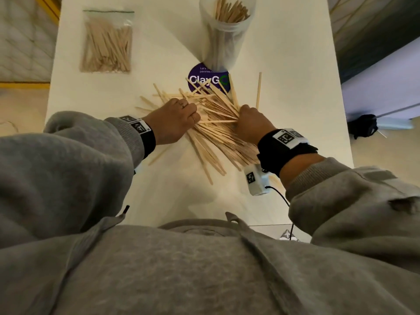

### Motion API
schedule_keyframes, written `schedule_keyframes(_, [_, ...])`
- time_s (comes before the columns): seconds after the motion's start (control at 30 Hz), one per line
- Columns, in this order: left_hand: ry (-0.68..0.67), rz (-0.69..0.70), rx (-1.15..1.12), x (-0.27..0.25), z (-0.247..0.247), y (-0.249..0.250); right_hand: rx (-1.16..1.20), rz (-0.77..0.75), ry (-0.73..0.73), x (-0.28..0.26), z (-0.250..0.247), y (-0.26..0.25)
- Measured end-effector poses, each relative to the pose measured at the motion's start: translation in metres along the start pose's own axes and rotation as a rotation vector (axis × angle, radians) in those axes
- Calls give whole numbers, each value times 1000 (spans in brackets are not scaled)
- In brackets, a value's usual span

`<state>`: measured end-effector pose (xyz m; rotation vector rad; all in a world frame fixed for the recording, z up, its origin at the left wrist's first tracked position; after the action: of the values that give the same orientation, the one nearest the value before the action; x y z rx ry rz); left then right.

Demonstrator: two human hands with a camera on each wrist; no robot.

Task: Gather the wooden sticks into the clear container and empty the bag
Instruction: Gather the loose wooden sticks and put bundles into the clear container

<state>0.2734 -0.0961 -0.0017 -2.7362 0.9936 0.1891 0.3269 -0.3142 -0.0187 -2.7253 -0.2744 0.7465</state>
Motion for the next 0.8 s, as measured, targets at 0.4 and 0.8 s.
schedule_keyframes(0.4, [303, -426, -495, -42, 5, -30, 529, -6, -74, -10, -23, 22])
schedule_keyframes(0.8, [325, -731, -1088, -15, -9, 0, 1020, -136, -5, -19, 11, -49])
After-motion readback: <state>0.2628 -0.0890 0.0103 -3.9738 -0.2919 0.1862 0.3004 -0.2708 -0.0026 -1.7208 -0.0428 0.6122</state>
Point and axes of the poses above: each hand's wrist, its own x-axis towards the middle knuckle, its own z-axis out of the palm, y = z × x, the point moved 1 cm from there along x, towards the middle knuckle, and after that the axes turned 4 degrees about x, right-handed, at the moved point
